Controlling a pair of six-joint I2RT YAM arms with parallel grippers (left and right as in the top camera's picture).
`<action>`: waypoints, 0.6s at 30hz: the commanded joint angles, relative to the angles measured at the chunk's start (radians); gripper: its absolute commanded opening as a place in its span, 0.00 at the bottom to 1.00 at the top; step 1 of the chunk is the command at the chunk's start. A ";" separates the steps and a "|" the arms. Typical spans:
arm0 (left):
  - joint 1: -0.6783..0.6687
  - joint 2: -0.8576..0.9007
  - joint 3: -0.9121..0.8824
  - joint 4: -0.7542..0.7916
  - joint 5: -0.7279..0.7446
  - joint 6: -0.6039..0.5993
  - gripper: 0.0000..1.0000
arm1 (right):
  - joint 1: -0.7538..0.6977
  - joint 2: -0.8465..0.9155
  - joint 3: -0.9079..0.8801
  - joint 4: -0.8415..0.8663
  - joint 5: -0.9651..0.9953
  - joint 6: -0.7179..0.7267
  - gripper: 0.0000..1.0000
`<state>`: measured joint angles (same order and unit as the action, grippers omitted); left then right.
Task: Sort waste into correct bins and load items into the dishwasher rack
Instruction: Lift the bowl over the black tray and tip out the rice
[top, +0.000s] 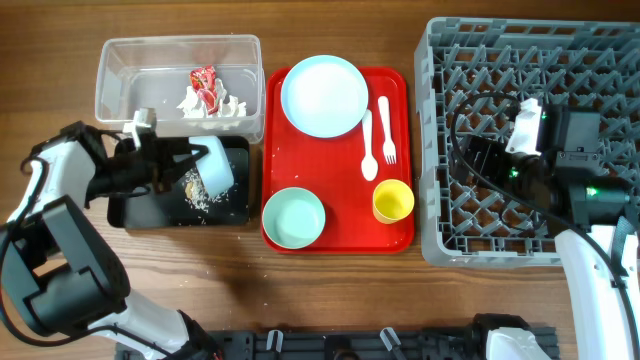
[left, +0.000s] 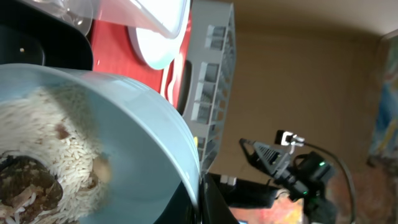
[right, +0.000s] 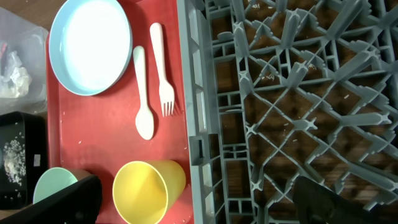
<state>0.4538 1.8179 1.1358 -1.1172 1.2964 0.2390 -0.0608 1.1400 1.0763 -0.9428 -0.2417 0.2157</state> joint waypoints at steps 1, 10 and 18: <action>0.045 0.007 -0.004 -0.001 0.069 -0.038 0.04 | -0.003 0.006 0.022 -0.001 0.005 -0.003 1.00; 0.088 0.007 -0.004 -0.030 0.146 -0.038 0.04 | -0.003 0.021 0.022 -0.002 0.005 -0.003 1.00; 0.088 0.007 -0.004 -0.058 0.254 -0.046 0.04 | -0.003 0.033 0.022 -0.005 0.005 -0.003 1.00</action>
<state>0.5369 1.8179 1.1358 -1.1679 1.4479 0.2035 -0.0608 1.1614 1.0763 -0.9436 -0.2417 0.2157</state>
